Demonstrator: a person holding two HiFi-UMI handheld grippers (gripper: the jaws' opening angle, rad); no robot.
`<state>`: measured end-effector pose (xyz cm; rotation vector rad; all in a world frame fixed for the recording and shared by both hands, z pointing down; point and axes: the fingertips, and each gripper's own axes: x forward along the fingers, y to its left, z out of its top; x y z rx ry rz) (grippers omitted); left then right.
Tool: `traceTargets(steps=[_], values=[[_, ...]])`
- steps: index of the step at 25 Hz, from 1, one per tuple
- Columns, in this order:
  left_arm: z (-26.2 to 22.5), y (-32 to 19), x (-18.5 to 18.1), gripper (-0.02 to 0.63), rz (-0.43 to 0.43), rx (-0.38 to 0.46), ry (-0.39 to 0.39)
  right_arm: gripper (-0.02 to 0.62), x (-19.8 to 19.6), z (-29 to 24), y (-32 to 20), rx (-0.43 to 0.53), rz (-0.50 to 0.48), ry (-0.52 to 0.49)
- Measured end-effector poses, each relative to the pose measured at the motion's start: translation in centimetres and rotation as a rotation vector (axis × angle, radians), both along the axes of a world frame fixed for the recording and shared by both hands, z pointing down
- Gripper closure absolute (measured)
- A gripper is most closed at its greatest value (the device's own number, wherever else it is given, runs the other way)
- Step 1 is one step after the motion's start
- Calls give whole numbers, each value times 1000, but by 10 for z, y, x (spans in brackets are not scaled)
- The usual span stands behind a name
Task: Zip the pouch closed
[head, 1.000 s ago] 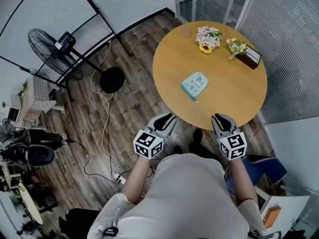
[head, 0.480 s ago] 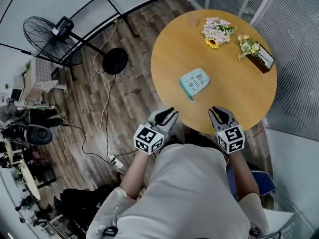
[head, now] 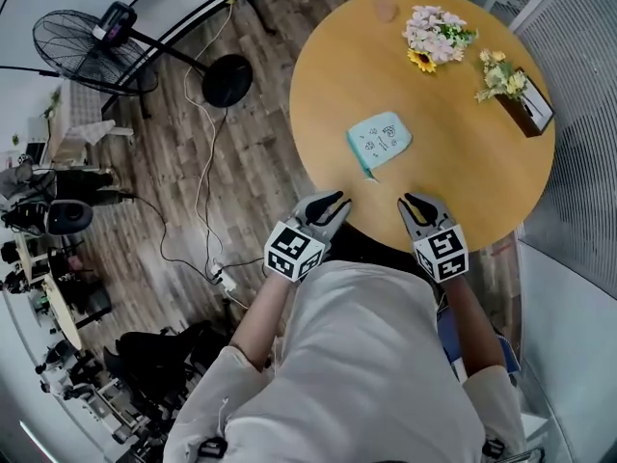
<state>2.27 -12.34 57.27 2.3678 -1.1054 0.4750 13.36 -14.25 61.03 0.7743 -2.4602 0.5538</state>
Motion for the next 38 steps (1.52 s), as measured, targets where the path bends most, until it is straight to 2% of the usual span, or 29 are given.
traceTargets(steps=[12,21,29,38], values=[[79,-28,4,517,79,-91,-66,538,-22,62,-19,-87,-33,53],[164,-47,8,517,241,-160,-146,538,-39,127,-26,-161,-37,126],[226,-43,17,517,394,-198,-249,538,-50,175,-26,-208,-76,184],[270,-39,24,517,476,-205,-330,537,-64,216,-25,-192,-177,259]])
